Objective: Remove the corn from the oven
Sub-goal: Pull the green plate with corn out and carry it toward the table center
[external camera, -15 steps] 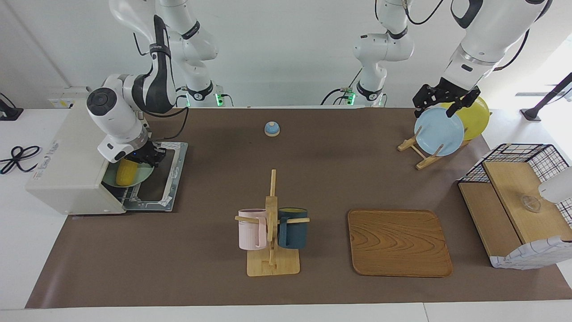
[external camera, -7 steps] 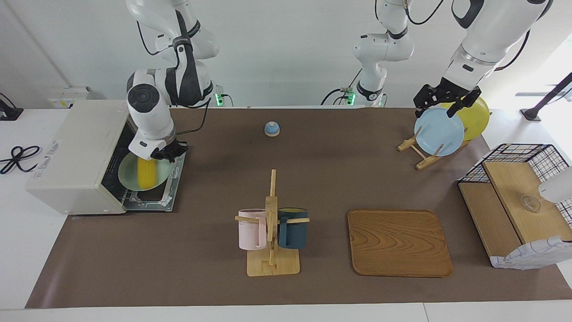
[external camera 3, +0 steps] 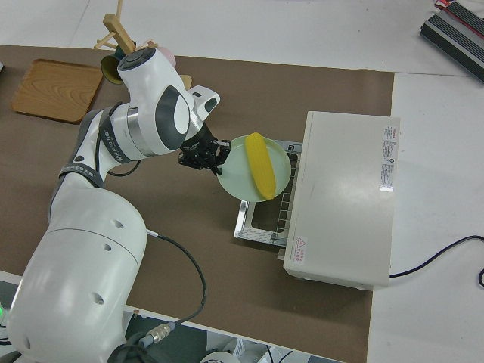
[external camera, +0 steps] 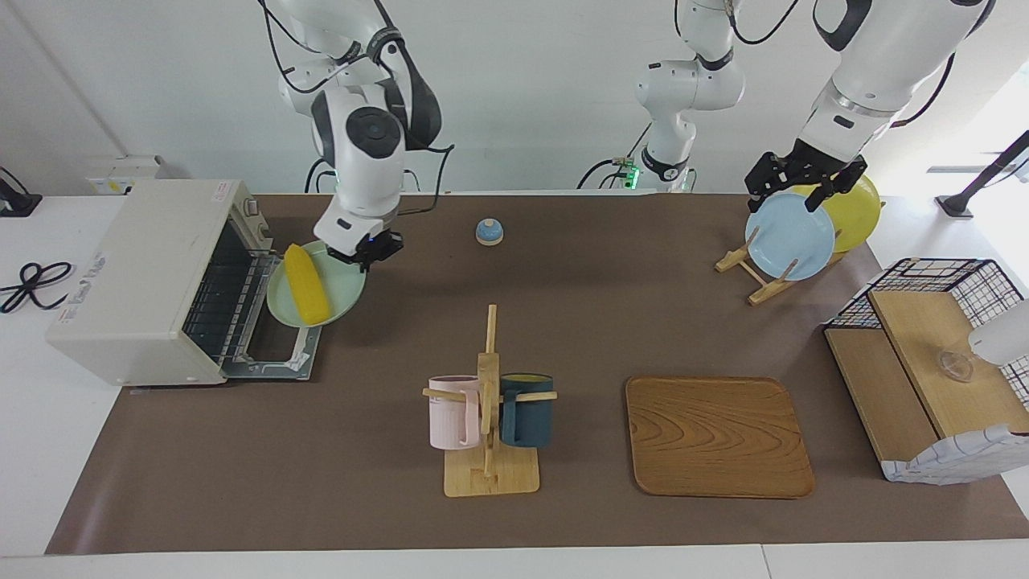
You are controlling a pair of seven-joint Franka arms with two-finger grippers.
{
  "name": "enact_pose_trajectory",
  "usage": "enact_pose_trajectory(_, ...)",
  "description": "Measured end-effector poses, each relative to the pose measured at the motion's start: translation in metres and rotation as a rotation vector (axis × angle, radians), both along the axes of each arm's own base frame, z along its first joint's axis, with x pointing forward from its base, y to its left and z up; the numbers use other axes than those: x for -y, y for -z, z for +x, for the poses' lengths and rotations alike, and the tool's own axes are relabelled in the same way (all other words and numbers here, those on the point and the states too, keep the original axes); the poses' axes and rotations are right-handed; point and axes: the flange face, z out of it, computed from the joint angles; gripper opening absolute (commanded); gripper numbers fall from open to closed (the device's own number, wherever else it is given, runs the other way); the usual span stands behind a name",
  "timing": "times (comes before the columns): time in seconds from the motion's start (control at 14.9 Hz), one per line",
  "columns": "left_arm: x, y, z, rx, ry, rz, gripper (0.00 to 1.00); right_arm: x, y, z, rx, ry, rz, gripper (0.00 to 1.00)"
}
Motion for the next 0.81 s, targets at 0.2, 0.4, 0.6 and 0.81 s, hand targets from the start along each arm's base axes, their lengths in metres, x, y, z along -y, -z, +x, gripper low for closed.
enact_pose_trajectory(0.2, 0.000, 0.000, 0.000, 0.002, 0.000, 0.000, 1.00, -0.041, -0.015, -0.016, 0.026, 0.011, -0.020, 0.00)
enact_pose_trajectory(0.4, 0.000, 0.002, 0.001, 0.008, 0.000, -0.001, 1.00, -0.071, -0.017, -0.013, 0.068, 0.081, -0.015, 0.00)
enact_pose_trajectory(0.6, 0.000, 0.009, 0.003, 0.013, -0.001, -0.002, 1.00, -0.131, -0.004, -0.014, 0.090, 0.128, -0.004, 0.00)
enact_pose_trajectory(0.81, 0.000, 0.019, 0.003, 0.016, -0.002, -0.002, 1.00, -0.194, 0.044, -0.010, 0.094, 0.165, -0.040, 0.00)
